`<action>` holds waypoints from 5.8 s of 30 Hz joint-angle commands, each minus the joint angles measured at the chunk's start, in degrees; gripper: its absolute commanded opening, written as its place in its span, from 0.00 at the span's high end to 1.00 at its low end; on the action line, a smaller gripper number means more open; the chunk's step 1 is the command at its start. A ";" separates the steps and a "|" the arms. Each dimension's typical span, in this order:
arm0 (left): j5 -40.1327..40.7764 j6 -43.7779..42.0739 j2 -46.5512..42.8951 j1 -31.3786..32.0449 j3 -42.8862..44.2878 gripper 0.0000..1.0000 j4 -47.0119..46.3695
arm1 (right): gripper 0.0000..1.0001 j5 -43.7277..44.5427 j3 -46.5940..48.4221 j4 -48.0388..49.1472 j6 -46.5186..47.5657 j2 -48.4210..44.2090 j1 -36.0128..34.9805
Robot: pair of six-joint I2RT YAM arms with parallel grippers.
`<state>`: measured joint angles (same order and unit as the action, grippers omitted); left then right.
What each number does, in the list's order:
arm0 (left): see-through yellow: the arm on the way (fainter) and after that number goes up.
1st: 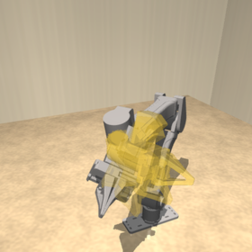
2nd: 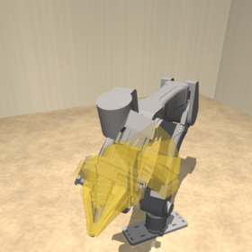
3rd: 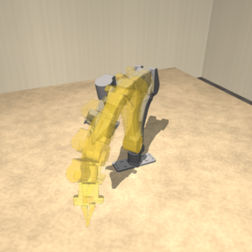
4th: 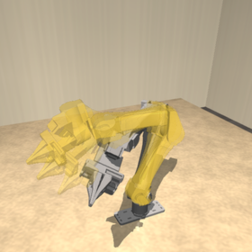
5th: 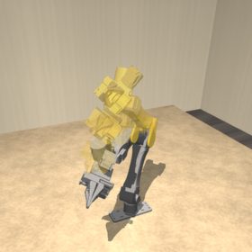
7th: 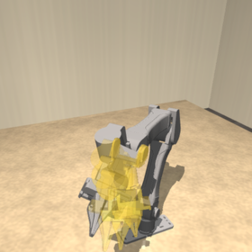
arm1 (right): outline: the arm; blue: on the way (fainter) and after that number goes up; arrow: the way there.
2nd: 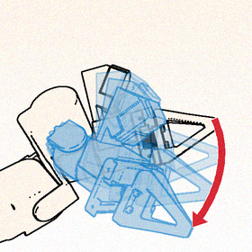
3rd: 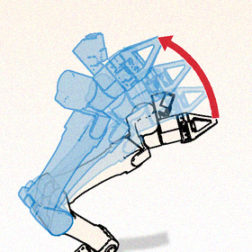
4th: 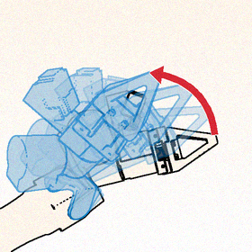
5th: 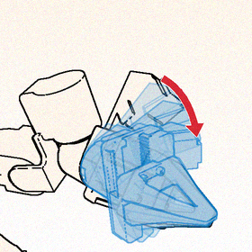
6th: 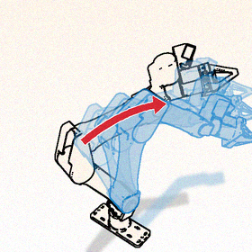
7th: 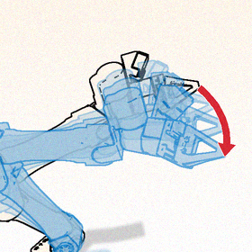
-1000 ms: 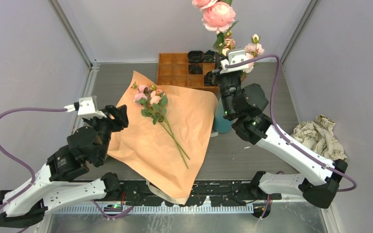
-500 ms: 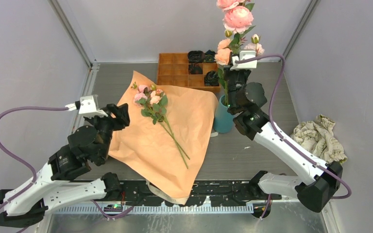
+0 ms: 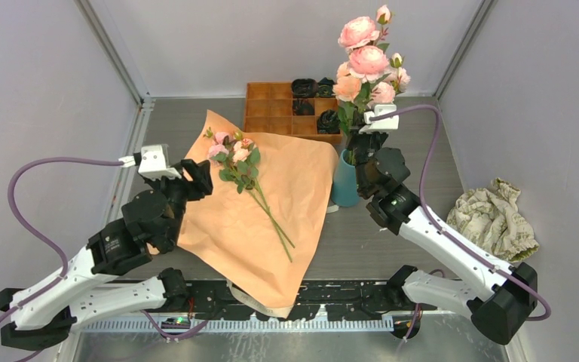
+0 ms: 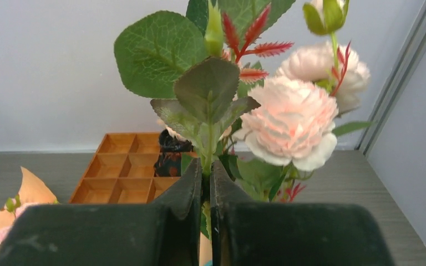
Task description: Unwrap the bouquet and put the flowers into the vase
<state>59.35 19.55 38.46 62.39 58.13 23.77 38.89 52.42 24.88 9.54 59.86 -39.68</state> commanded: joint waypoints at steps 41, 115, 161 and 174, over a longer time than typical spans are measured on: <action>-36.84 31.75 36.75 -27.37 12.49 0.26 0.24 | 0.00 -25.20 17.21 -42.87 -27.53 -19.82 -0.07; -22.02 2.72 31.05 -9.58 20.69 1.00 -20.71 | 0.01 -22.35 4.33 -40.43 -31.45 -32.04 -0.05; -31.90 -37.98 66.56 5.62 58.01 1.00 -59.37 | 0.01 -12.15 -0.72 -40.96 -27.18 -49.43 -0.01; -30.78 -25.08 62.10 1.29 47.62 1.00 -58.53 | 0.01 -12.33 -0.65 -40.93 -27.49 -49.04 -0.02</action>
<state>27.68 -11.88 105.06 64.31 108.92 -32.53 26.76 51.51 -18.41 -17.93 9.76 -39.68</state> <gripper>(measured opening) 0.023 0.994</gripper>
